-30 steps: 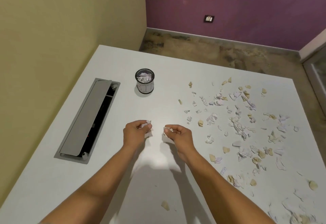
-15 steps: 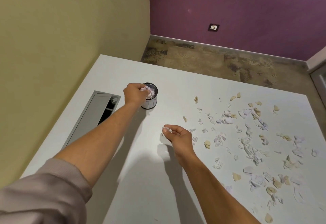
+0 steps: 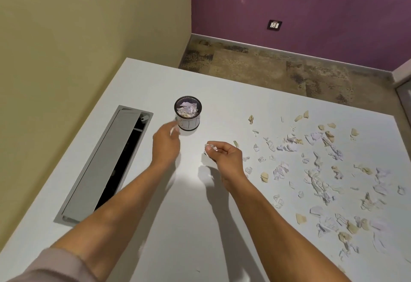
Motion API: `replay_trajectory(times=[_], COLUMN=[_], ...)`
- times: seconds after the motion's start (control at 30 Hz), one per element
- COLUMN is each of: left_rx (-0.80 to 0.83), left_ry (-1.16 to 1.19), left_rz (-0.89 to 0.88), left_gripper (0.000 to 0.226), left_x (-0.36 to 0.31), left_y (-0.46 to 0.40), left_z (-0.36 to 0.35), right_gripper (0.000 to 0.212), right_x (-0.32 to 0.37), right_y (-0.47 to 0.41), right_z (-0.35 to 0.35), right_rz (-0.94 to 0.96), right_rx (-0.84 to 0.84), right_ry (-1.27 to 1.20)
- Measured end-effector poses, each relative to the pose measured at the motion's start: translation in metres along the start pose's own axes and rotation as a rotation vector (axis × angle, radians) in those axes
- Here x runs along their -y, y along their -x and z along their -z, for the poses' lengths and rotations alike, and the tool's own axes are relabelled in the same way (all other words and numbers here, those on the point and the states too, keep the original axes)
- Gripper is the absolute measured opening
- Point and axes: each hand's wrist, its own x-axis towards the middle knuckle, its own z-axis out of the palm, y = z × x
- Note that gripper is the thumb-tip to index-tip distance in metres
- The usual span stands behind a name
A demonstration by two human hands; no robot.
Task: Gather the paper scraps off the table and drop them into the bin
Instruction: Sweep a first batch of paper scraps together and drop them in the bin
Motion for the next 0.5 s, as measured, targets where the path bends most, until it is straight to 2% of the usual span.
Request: replay_trajectory(times=[0.07,0.17,0.23,0.33,0.43,0.5], left_rx=[0.035,0.127,0.235,0.29,0.283,0.278], left_ry=[-0.073,-0.31,-0.431,-0.629,-0.776,-0.787], left_rz=[-0.04,-0.286,-0.303,-0.343,-0.403,-0.401], left_gripper=[0.029,0.037,0.04,0.056,0.061,0.061], left_x=[0.027,0.071,0.1,0.135,0.146,0.144], left_y=[0.03,0.066,0.09,0.115,0.121,0.119], left_z=[-0.003,-0.007,-0.01,-0.016,-0.019,-0.021], right_gripper=[0.013,0.013,0.012,0.013,0.01,0.01], right_x=[0.003,0.014,0.024,0.038,0.049,0.055], right_y=[-0.003,-0.013,-0.021,-0.037,-0.054,-0.066], right_z=[-0.01,-0.026,-0.036,-0.046,-0.053,-0.057], right_rz=[0.013,0.038,0.053,0.095,0.142,0.165], right_rx=[0.004,-0.008,-0.024,-0.067,-0.092,-0.109], right_ry=[0.024,0.07,0.11,0.189,0.285,0.329])
